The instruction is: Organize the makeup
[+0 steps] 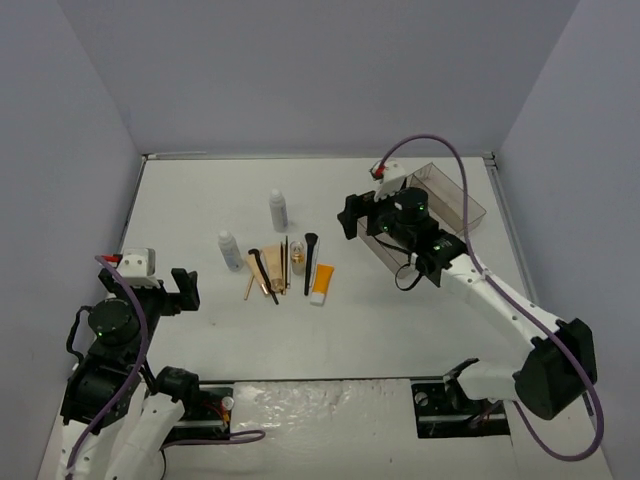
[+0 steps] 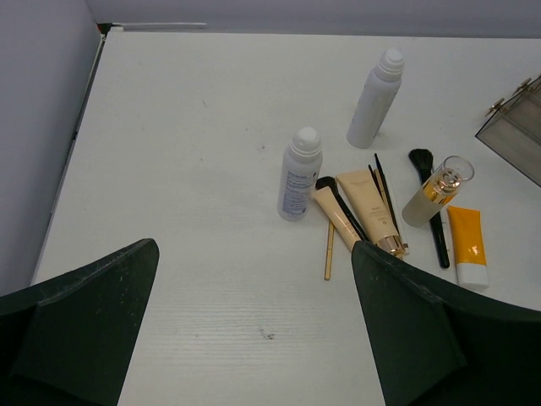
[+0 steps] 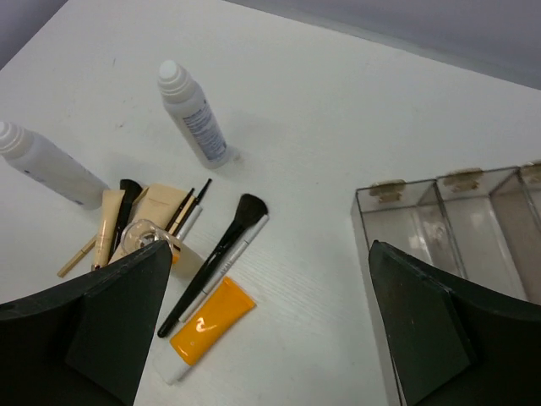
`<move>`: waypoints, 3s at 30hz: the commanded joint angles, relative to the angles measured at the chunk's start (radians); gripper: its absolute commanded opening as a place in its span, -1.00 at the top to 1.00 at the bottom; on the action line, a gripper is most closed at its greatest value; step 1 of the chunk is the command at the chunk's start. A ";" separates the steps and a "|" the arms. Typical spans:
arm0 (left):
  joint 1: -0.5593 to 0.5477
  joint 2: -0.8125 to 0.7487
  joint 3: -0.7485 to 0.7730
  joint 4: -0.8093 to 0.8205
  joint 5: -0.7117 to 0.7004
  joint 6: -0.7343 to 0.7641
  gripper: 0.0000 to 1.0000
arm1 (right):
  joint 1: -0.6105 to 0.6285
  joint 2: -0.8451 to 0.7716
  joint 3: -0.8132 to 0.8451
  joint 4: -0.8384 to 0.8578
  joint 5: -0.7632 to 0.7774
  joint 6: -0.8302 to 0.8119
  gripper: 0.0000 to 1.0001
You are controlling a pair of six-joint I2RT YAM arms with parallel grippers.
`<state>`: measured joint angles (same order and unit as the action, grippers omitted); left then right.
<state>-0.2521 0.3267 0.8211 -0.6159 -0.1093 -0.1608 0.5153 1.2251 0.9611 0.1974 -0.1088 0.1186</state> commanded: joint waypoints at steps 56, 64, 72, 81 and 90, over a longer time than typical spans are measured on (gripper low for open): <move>0.011 0.041 0.009 0.079 0.003 -0.014 -0.94 | 0.183 0.921 0.921 0.154 -0.017 -0.175 1.00; 0.011 0.038 0.007 0.080 -0.006 -0.016 -0.94 | 0.081 0.754 0.903 0.134 0.095 -0.163 1.00; 0.010 0.036 0.005 0.080 -0.025 -0.016 -0.94 | -0.166 0.632 0.774 0.141 0.196 -0.136 1.00; 0.008 0.035 0.003 0.081 -0.022 -0.017 -0.94 | -0.423 0.625 0.679 0.244 0.196 -0.046 1.00; 0.008 0.050 0.004 0.085 -0.015 -0.016 -0.94 | -0.508 0.708 0.712 0.248 0.168 -0.051 1.00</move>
<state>-0.2474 0.3506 0.8192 -0.6117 -0.1246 -0.1654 0.0242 1.9251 1.6121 0.3095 0.0741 0.0593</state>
